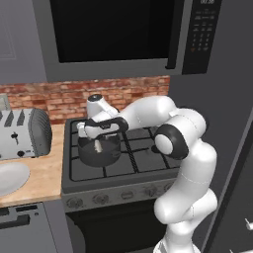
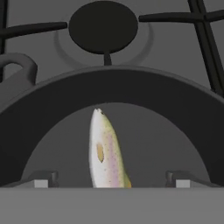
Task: Retrieve the frozen meat and place it in the pot on a burner. Then turn the burner on.
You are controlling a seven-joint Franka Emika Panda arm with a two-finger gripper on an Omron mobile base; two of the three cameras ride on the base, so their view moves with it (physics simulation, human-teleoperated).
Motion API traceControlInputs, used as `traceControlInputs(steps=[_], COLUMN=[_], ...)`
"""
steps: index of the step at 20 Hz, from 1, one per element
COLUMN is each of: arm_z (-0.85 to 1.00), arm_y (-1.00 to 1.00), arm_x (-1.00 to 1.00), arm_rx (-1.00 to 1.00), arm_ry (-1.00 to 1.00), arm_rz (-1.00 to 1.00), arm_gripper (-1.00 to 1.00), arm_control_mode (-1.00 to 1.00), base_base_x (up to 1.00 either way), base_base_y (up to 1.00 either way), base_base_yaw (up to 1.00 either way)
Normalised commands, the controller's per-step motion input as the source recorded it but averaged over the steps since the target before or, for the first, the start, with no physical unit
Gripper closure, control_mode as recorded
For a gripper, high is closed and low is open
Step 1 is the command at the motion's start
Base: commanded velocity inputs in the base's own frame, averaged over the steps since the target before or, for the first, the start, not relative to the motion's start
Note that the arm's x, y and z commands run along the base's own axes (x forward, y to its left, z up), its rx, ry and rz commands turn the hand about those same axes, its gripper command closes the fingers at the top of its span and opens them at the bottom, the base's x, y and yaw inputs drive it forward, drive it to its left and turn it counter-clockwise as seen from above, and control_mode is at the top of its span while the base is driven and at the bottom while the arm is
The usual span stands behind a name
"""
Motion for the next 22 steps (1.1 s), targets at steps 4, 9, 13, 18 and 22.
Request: traceControlInputs(steps=[4, 9, 13, 18, 22], arm_z=[0.0, 0.13, 0.2, 0.15, 0.44], arm_y=[0.0, 0.0, 0.0, -0.01, -0.11], arm_x=[-0.03, -0.36, -0.62, -0.67, -0.79], arm_rx=[0.0, 0.0, 0.0, 0.0, 0.0], arm_ry=[0.0, -0.05, -0.12, -0.07, -0.1], arm_rz=[0.0, 0.0, 0.0, 0.0, -0.02], arm_gripper=[-1.0, -1.0, -1.0, -1.0, -1.0], arm_control_mode=[-1.0, -1.0, -1.0, -1.0, -1.0], base_base_x=[0.0, 0.0, 0.0, 0.0, 0.0], base_base_y=[0.0, 0.0, 0.0, 0.0, 0.0], base_base_yaw=[0.0, 0.0, 0.0, 0.0, 0.0])
